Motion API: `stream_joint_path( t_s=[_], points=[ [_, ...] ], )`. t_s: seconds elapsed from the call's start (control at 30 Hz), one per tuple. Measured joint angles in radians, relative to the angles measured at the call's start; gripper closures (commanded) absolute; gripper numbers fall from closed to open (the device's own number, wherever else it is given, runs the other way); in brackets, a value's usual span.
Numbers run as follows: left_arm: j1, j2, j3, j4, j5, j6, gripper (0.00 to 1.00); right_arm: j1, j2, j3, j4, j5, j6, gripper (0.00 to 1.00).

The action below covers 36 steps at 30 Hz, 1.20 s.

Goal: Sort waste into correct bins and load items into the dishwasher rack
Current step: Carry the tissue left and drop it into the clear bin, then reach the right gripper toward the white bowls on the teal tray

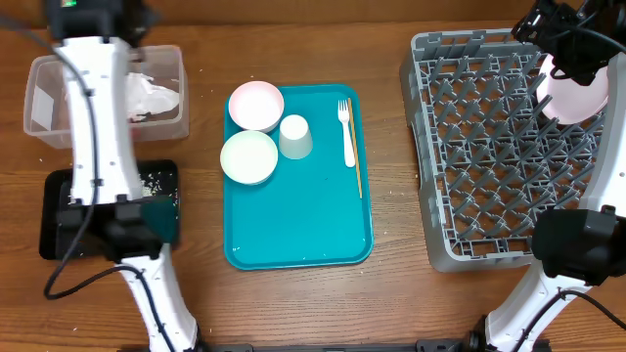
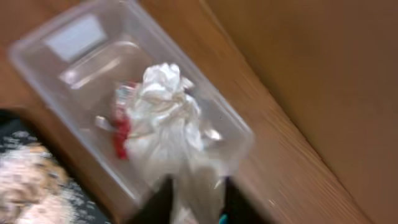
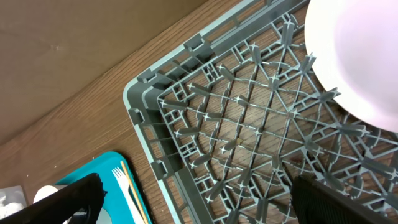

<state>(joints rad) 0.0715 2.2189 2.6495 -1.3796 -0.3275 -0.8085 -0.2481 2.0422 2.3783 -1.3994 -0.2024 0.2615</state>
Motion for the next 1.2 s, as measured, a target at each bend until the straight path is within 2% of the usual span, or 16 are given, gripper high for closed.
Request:
stream_joint_path(
  t_s=[0.17,0.47,0.6,0.77,0.83,0.93,1.07,1.2],
  points=[
    [0.119,0.044,0.0,-0.067,0.051,0.004,0.0,0.0,0.0,0.0,0.0,0.0,0.0,0.0],
    [0.15,0.104,-0.014,-0.219,0.149,0.036,0.0,0.0,0.0,0.0,0.0,0.0,0.0,0.0],
    [0.103,0.059,-0.014,-0.222,0.156,0.103,0.0,0.0,0.0,0.0,0.0,0.0,0.0,0.0],
    [-0.05,-0.061,-0.014,-0.247,0.159,0.201,0.0,0.0,0.0,0.0,0.0,0.0,0.0,0.0],
    [-0.134,-0.1,-0.012,-0.29,0.15,0.225,0.0,0.0,0.0,0.0,0.0,0.0,0.0,0.0],
    [-0.181,-0.105,-0.012,-0.306,0.09,0.214,0.0,0.0,0.0,0.0,0.0,-0.001,0.0,0.0],
    [-0.139,-0.102,-0.012,-0.306,0.05,0.154,0.0,0.0,0.0,0.0,0.0,0.0,0.0,0.0],
    [-0.006,-0.102,-0.012,-0.305,0.074,0.113,0.0,0.0,0.0,0.0,0.0,0.0,0.0,0.0]
  ],
)
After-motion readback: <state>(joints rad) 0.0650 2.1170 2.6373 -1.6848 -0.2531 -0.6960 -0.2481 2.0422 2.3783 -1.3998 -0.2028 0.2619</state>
